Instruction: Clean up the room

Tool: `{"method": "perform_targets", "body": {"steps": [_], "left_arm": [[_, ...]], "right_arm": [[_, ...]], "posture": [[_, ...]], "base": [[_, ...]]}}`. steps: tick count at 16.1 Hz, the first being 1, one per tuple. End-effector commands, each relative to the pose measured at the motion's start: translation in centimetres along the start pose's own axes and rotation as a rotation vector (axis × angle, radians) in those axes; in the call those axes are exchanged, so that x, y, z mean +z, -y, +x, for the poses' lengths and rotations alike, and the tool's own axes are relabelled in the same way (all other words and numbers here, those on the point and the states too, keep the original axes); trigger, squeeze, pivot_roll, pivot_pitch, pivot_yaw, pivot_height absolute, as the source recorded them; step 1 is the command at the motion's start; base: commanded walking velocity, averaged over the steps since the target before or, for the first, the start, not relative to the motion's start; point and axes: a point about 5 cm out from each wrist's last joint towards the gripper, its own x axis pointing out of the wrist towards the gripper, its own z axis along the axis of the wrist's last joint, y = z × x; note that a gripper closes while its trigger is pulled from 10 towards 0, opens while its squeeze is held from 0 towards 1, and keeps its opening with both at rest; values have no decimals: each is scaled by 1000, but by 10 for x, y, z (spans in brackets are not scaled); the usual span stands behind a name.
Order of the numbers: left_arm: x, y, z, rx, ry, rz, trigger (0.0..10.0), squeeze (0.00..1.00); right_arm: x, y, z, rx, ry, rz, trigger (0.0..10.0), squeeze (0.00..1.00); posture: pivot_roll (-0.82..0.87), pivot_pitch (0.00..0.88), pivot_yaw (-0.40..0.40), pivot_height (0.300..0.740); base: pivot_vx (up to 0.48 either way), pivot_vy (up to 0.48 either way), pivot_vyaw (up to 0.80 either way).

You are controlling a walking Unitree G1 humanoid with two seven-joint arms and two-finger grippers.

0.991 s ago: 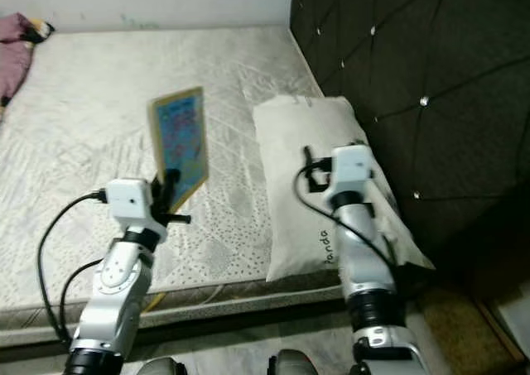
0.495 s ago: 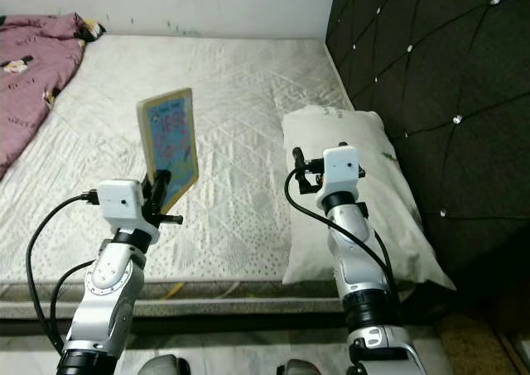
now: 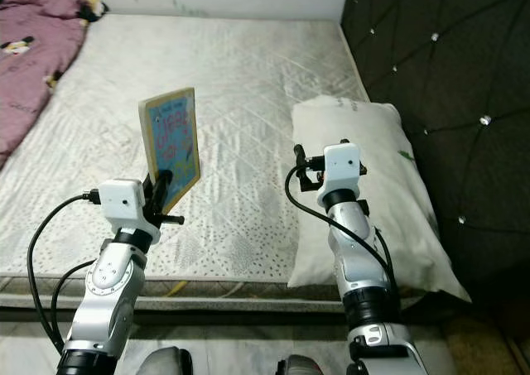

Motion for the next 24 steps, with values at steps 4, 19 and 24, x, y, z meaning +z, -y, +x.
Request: {"method": "perform_targets", "body": {"steps": [4,19,24], "left_arm": [[11,2,1,-24,61,-11,10000,0],[4,-5,4,82,-4,-11,10000,0],[6,-14,1,111,-4,-53,10000,0]], "right_arm": [[3,0,2,2,14,-6,10000,0],[-2,5,1,-25,-20,27,10000,0],[1,7,1,-24,-10,20,10000,0]], "posture": [[-46,57,-9,740],[-46,62,-9,740],[-46,93,-12,740]], "base": [[379,0,561],[21,0,-302],[0,0,-110]]}}
